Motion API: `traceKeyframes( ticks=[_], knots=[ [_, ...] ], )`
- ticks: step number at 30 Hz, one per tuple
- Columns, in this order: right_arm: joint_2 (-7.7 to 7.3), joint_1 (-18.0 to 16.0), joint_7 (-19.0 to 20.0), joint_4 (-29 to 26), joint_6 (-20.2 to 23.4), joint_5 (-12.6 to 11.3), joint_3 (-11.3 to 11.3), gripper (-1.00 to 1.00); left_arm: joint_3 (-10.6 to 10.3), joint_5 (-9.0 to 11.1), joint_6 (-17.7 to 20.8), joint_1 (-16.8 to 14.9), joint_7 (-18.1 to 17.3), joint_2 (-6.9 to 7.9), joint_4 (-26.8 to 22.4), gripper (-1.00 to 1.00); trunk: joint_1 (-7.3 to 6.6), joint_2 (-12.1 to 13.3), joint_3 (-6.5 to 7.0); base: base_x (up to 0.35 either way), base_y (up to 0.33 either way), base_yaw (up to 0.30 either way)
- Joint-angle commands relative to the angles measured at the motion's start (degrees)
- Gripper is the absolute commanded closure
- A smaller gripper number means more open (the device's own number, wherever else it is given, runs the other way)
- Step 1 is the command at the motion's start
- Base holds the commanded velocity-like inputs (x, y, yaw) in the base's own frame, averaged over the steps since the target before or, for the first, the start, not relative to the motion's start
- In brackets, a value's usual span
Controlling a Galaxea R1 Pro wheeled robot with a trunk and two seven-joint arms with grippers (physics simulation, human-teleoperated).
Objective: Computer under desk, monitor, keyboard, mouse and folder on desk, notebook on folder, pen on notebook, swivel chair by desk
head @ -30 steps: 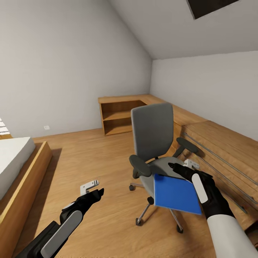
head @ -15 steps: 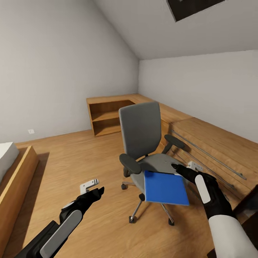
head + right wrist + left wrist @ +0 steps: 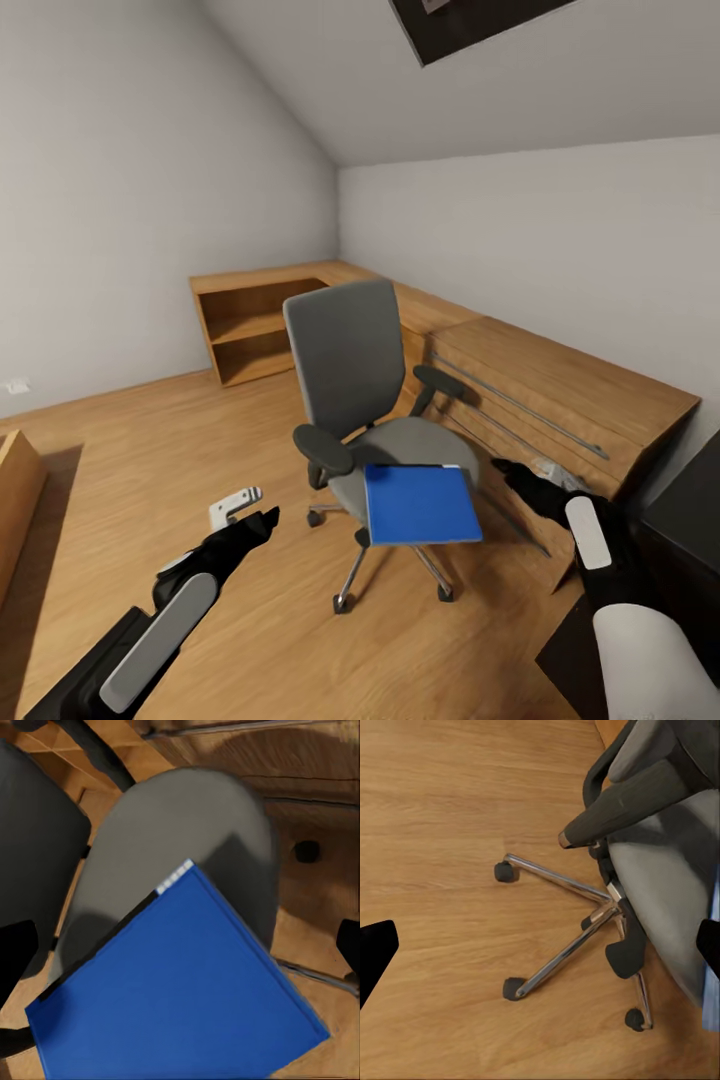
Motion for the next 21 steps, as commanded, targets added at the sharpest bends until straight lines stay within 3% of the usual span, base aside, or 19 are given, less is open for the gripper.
traceKeyframes(
  ticks=[1,5,21],
  knots=[
    [0.08,0.0,0.2,0.7,1.0,-1.1,-1.2,-1.00,0.2,0.3,0.1,-0.1,0.4,0.04,-0.3,-1.00,0.22,-0.4,-0.24,0.000,0.000,-0.165],
    [0.05,0.0,0.3,2.2,1.2,-3.6,-1.6,-1.00,0.3,0.2,0.1,0.0,0.4,-0.03,-0.2,-1.00,1.10,-2.0,-0.96,0.000,0.000,-0.037],
    [0.13,0.0,0.9,2.4,2.6,-4.2,-1.7,-1.00,0.2,0.2,0.1,-0.1,0.5,-0.14,-0.2,-1.00,4.61,-8.5,-3.83,0.000,0.000,-0.001]
  ],
)
